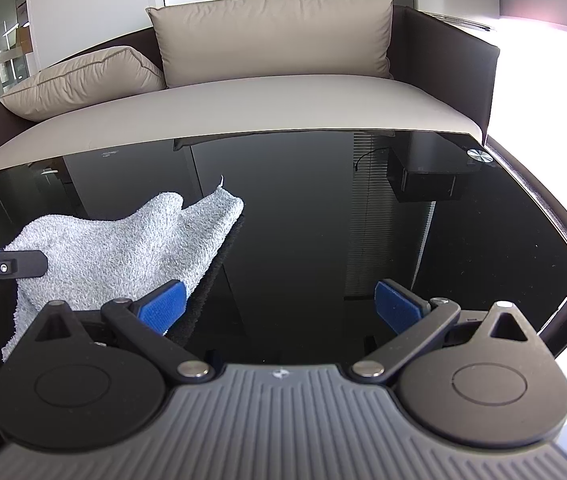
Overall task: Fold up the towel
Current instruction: 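Lift the towel edge with the left gripper while the right gripper approaches the towel, then close the right gripper on another towel corner beside the left gripper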
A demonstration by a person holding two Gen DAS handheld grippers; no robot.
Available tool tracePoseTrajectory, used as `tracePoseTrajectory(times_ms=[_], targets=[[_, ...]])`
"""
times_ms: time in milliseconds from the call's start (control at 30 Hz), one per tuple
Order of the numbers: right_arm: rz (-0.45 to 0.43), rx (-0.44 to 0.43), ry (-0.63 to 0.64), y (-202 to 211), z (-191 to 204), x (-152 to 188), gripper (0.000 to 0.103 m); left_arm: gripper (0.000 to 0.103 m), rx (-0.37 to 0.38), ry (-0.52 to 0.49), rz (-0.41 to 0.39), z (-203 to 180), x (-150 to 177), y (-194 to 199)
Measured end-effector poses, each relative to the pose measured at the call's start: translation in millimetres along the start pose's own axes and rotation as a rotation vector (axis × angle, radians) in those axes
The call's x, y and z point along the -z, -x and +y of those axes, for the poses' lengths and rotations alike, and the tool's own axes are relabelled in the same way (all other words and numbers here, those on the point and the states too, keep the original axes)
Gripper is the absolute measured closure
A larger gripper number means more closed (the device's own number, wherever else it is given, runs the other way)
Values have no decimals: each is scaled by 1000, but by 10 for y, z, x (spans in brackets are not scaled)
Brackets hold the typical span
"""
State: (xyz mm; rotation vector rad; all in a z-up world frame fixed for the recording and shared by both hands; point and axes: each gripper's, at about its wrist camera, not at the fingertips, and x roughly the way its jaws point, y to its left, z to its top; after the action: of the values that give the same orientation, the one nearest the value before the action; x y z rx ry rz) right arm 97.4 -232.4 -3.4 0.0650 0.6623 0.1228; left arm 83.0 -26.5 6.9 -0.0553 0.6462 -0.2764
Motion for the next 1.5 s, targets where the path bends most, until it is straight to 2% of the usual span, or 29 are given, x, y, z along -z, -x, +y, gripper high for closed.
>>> tracePoseTrajectory(times_ms=[100, 233, 367, 667, 900, 967, 1133, 1233, 1433, 1500], targets=[[-1, 0, -1, 6, -2, -1, 0, 93, 4, -33, -58, -71, -34, 137], [0, 1, -6, -8, 6, -6, 0, 93, 53, -70, -110, -194, -59, 292], [-2, -2, -1, -16, 33, -20, 0, 94, 107, -64, -102, -251, -76, 365], [4, -19, -71, -196, -28, -178, 0, 94, 103, -66, -106, -150, -3, 586], [18, -29, -24, -341, 135, -266, 0, 94, 114, -98, -36, 88, 84, 711], [26, -39, -18, -380, 169, -287, 0, 94, 94, -106, -24, 165, 116, 736], [19, -60, 15, -413, 292, -337, 0, 94, 82, -69, -4, 394, 157, 768], [5, -81, 41, -449, 404, -387, 0, 94, 83, -69, 13, 433, 198, 757], [30, -60, 138, -647, 612, -390, 1, 94, 80, -70, 52, 496, 277, 697], [35, -60, 152, -698, 632, -375, 5, 94, 80, -70, 53, 497, 276, 685]])
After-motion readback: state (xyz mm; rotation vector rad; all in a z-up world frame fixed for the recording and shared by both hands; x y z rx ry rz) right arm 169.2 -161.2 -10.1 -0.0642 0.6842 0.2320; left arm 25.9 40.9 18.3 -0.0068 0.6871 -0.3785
